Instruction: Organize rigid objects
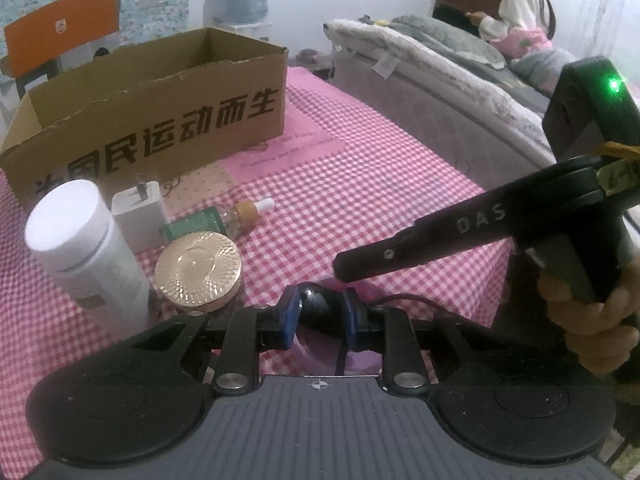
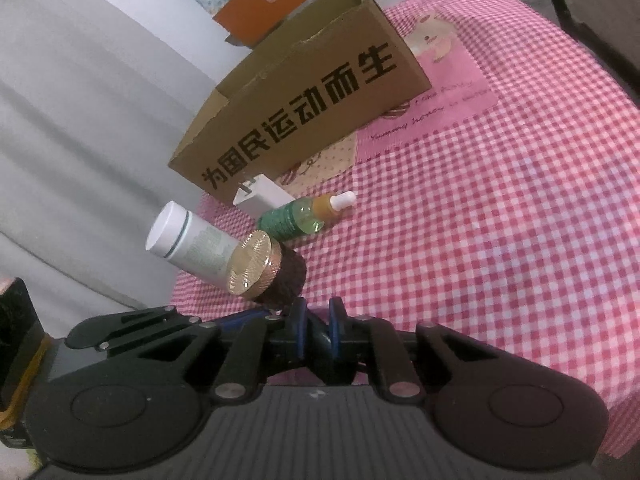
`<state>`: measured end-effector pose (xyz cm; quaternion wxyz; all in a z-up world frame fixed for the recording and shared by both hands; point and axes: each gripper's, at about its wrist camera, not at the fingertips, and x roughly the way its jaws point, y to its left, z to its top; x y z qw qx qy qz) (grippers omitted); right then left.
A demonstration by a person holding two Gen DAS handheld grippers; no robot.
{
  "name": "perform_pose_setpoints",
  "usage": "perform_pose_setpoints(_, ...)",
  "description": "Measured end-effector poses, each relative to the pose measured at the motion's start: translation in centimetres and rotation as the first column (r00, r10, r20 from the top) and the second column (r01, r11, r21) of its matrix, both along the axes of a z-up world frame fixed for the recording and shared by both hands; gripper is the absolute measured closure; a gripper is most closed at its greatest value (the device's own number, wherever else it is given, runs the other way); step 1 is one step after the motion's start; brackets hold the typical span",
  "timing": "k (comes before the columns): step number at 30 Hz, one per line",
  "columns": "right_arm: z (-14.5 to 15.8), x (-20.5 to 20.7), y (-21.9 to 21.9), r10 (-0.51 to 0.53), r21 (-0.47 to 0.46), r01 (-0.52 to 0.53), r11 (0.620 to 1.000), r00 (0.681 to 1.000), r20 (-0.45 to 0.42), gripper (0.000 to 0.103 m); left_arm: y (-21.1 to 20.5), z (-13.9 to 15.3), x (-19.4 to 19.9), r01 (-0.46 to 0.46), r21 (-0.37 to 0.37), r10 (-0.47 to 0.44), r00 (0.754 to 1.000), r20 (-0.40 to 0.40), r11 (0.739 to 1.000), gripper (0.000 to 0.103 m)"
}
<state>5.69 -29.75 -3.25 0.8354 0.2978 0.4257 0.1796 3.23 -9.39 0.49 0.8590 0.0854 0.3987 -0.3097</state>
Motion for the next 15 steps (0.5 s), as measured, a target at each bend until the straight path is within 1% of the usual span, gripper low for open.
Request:
perform_pose_setpoints(8, 1.3, -1.7, -0.5, -0.035, -0.001, 0.035, 0.999, 0.999, 0.021, 0.089, 0.3, 0.7, -1.5, 0.011, -0.011, -0.011, 1.000, 0.011, 1.000, 0.080)
perform_pose_setpoints(11, 1.6, -2.4, -0.7, -0.044, -0.011, 0.044, 0.999, 0.999, 0.017, 0.089, 0.5, 1.0, -2.5, 0.025, -0.016, -0.024, 1.000, 0.017, 1.000, 0.080)
perform_pose_setpoints(15, 1.4, -3.3, -0.8, -0.042, -0.033, 0.042, 0.999, 0.999, -0.014, 0.089, 0.6, 1.1, -3.8, 0.045, -0.012, -0.044, 0.999, 0.017, 0.999, 0.080)
